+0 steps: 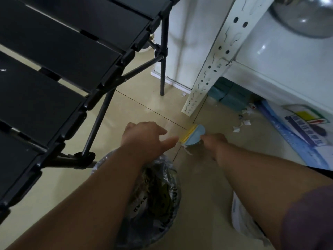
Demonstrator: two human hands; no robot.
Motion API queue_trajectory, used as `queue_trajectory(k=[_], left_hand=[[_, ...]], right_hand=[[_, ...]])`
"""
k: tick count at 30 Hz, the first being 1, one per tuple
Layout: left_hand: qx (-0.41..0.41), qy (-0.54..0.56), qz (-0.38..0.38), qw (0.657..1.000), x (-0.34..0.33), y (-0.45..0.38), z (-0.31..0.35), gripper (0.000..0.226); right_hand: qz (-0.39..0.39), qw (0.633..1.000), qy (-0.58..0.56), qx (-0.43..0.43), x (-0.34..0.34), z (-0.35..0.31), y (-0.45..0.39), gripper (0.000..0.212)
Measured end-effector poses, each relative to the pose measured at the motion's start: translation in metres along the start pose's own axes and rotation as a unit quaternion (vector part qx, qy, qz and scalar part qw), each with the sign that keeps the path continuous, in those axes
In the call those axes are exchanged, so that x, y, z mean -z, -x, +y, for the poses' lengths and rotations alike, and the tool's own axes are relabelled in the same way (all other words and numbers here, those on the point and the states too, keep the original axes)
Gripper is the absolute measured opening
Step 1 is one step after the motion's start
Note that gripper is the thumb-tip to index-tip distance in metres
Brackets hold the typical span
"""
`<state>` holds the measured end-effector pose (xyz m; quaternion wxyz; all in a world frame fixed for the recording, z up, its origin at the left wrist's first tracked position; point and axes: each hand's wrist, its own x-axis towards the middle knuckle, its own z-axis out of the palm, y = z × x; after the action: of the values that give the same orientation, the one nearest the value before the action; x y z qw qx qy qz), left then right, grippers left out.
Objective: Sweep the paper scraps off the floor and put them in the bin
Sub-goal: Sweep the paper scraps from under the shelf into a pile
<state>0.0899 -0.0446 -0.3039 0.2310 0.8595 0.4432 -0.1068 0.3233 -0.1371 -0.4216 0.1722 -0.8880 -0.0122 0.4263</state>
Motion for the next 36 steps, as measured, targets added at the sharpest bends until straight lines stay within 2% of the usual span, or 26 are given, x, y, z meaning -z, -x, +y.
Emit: queue_trajectory(k=[5,8,11,15,18,20,21,25,28,31,33,35,36], left_hand=[[-0.025,-0.03,0.006,0.999,-0.009,-0.007,0.021,0.075],[-0.012,-0.038,0.0,0.999,-0.018,-0.013,0.021,0.072],[0.0,-0.042,-0.007,0.999,-0.022,-0.018,0.02,0.07],[0.014,-0.038,-0.009,0.999,-0.025,-0.023,0.018,0.064],[0.015,-0.053,-0.018,0.998,-0.028,-0.027,0.019,0.064],[0.002,-0.066,-0.024,0.997,-0.027,-0.029,0.02,0.059],[-0.002,-0.069,-0.026,0.997,-0.027,-0.029,0.02,0.057],[-0.002,-0.061,-0.027,0.998,-0.027,-0.031,0.02,0.057],[-0.005,-0.058,-0.019,0.998,-0.024,-0.027,0.02,0.055],[-0.002,-0.045,-0.009,0.999,-0.017,-0.021,0.02,0.051],[0.004,-0.039,-0.006,0.999,-0.012,-0.017,0.02,0.049],[0.016,-0.034,-0.008,0.999,-0.008,-0.016,0.017,0.047],[0.024,-0.031,-0.01,0.999,-0.007,-0.016,0.015,0.046]], right_hand=[[0.019,0.996,-0.089,0.014,0.013,0.002,-0.006,0.064],[-0.014,0.995,-0.086,0.042,0.008,-0.002,-0.009,0.066],[-0.079,0.993,-0.016,0.087,-0.008,-0.001,-0.008,0.069],[-0.139,0.964,0.128,0.188,-0.026,0.01,-0.013,0.08],[-0.12,0.946,0.201,0.224,-0.014,0.014,-0.01,0.05],[-0.097,0.946,0.219,0.218,0.005,0.013,-0.021,0.029],[-0.079,0.95,0.215,0.213,0.015,0.013,-0.03,0.031],[0.001,0.97,0.182,0.158,0.056,0.01,-0.049,0.06],[0.014,0.983,0.14,0.116,0.075,0.016,-0.045,0.07],[0.01,0.994,0.043,0.097,0.076,0.022,-0.04,0.073],[-0.026,0.997,-0.05,0.061,0.061,0.018,-0.032,0.05],[-0.125,0.988,-0.085,0.019,0.039,0.006,-0.01,0.022],[-0.188,0.98,-0.067,0.014,0.026,0.0,0.0,0.017]])
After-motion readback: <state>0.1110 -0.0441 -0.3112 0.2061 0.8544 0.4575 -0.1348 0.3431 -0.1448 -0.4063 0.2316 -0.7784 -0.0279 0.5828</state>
